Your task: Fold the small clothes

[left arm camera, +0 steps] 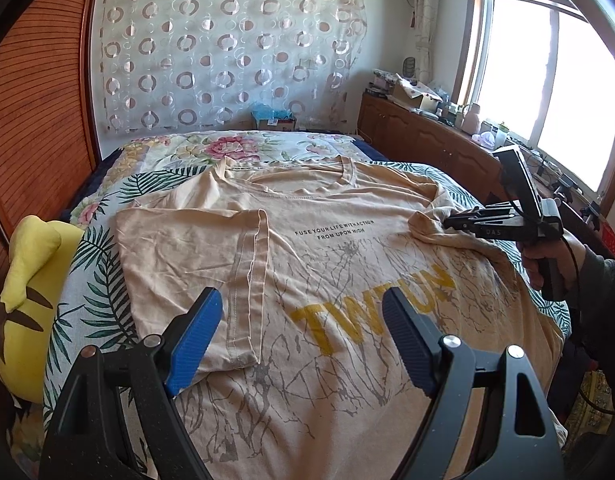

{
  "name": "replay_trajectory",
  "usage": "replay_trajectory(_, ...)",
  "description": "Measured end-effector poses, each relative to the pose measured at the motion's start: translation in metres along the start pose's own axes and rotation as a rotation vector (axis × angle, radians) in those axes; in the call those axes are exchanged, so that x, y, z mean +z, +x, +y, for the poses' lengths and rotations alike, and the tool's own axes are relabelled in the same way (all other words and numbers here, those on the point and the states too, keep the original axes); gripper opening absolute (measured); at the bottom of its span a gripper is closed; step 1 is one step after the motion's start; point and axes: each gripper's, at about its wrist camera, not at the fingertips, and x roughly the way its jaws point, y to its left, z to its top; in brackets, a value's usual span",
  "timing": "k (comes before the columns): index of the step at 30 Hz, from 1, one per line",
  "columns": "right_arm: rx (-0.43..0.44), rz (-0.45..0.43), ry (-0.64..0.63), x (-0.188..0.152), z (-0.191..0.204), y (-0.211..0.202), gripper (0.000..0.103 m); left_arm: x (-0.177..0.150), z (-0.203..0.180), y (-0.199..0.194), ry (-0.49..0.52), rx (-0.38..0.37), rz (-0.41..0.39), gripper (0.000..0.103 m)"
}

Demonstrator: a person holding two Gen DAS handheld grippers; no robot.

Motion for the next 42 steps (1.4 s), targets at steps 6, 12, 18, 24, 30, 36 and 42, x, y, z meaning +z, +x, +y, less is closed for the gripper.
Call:
replay_trajectory(6,0.002,-0.048,-0.032,0.005,0.003,-0.011,0.003,-0.002,0.002,-0.001,-0.004,0.002,0.000,0.083)
replay_trajectory(12,0.059,-0.150,-0.028,0.025,0.017,-0.040,0.003,-0.002,0.003,-0.001,-0.009,0.003,0.004,0.083)
replay_trajectory(18,0.106,-0.203,-0.035,0.044,0.033,-0.054,0.003,-0.003,0.003,-0.001,-0.008,0.005,0.006,0.083)
replay_trajectory(24,0.164,-0.245,-0.005,0.060,0.038,-0.048,0.005,-0.004,0.003,0.001,-0.009,0.006,0.010,0.083)
replay_trajectory(30,0.154,-0.199,-0.027,0.032,0.037,-0.044,0.015,-0.008,0.001,0.001,-0.012,-0.004,0.016,0.083)
replay_trajectory(36,0.171,-0.072,-0.044,-0.016,0.036,-0.028,0.015,-0.010,-0.002,0.006,-0.021,-0.016,0.021,0.083)
replay_trajectory(42,0.164,-0.004,-0.013,-0.041,0.025,-0.010,0.015,-0.010,-0.003,0.005,-0.016,-0.014,0.022,0.083)
